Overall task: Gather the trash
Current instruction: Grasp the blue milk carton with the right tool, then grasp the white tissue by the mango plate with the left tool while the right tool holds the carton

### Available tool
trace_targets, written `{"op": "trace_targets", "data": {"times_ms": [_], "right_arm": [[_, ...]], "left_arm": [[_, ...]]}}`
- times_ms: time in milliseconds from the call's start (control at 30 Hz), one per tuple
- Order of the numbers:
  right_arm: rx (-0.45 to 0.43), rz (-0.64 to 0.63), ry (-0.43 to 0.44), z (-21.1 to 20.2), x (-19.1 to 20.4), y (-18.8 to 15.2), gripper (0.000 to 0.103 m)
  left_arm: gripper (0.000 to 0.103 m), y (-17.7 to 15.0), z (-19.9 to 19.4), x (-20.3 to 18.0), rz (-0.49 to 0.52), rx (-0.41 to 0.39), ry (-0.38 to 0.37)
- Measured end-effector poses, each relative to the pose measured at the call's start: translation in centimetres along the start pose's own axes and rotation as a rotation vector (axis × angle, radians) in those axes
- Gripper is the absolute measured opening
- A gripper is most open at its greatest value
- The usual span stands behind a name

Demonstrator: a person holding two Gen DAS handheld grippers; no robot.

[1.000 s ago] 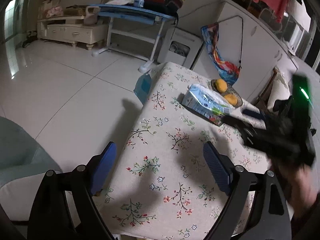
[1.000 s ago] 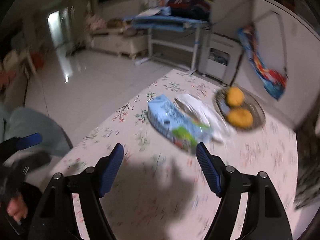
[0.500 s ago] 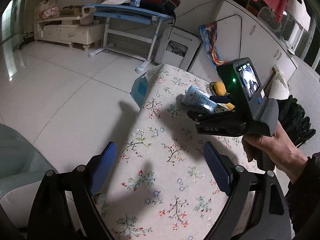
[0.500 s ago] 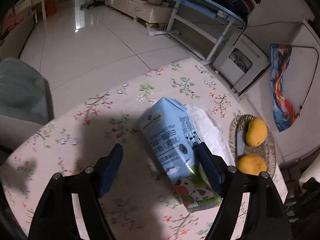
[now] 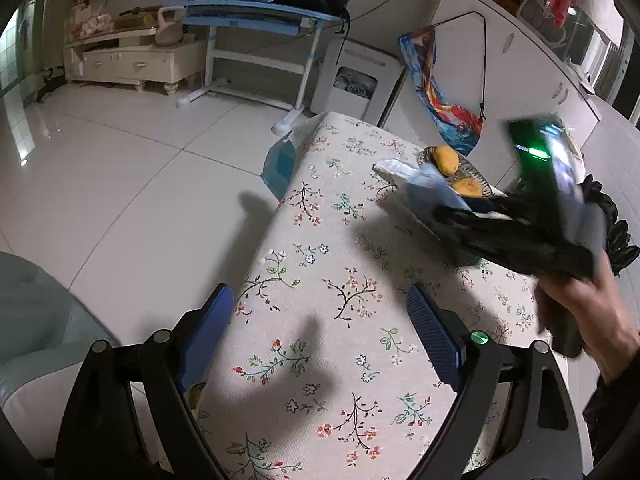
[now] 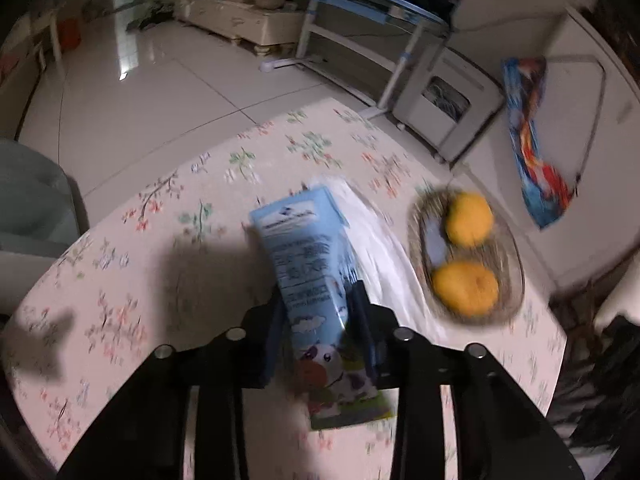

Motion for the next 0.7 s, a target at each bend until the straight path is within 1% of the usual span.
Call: {"op": "trace_targets", "data": {"times_ms": [67,133,200,267,333,400,467,533,600,700], "right_arm": [[-0.020,0.093,0.055,-2.2,-0.7,-2.0,0.029],[-0.043,0.163,0.084,-4.3,-1.1,-4.0,0.029],[-0.056,0.258,0.123,-6.8,-1.6,-7.3,0.029],[-0.057,0.334,0.136,-8.2,-2.2,-10.3,0.029],[-0.065,0.444,0.169,-8.8,-3.1,-12.7,0.029],[-0.087,0.577,0.214,-8.9,-4.4,-14.8,0.029],[-0.101,0.669,0.254,-8.8,-5.4,-15.8,0.029],[-0.103,0.676,0.260,-8.7,-5.7,-15.6,0.029],[-0.098,0.684,0.270,-8.3,-5.8,-15.6,0.029],[-0.082,0.704,0.281,-7.3,-6.2,-15.8,0.029]], "left_arm": [[0.085,0.0,0.2,-0.4,0.014,0.008,-0.017],[0.085,0.2,0.9,-1.6,0.067,0.026,-0.033],[0.085,0.8,1.8,-3.2,0.134,0.033,-0.053],[0.085,2.3,2.9,-5.2,0.204,0.020,-0.079],[0.086,3.9,4.4,-7.4,0.255,0.009,-0.123],[0.087,5.4,6.6,-9.7,0.297,0.019,-0.163],[0.087,6.0,8.5,-11.2,0.324,0.039,-0.166],[0.087,6.5,10.3,-12.7,0.351,0.052,-0.174],[0.087,6.7,11.9,-13.8,0.371,0.061,-0.157],[0.087,7.7,14.4,-15.3,0.402,0.059,-0.128]]}}
Point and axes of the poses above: each gripper's, at about its wrist camera, not at the fingertips, and z roughly the way its jaws point, x to its left, y to its top, the point moved 8 cm from there along z, roughly the way its jaws point, and after that the axes turned 1 degree about -y, right-handed, at the moved point
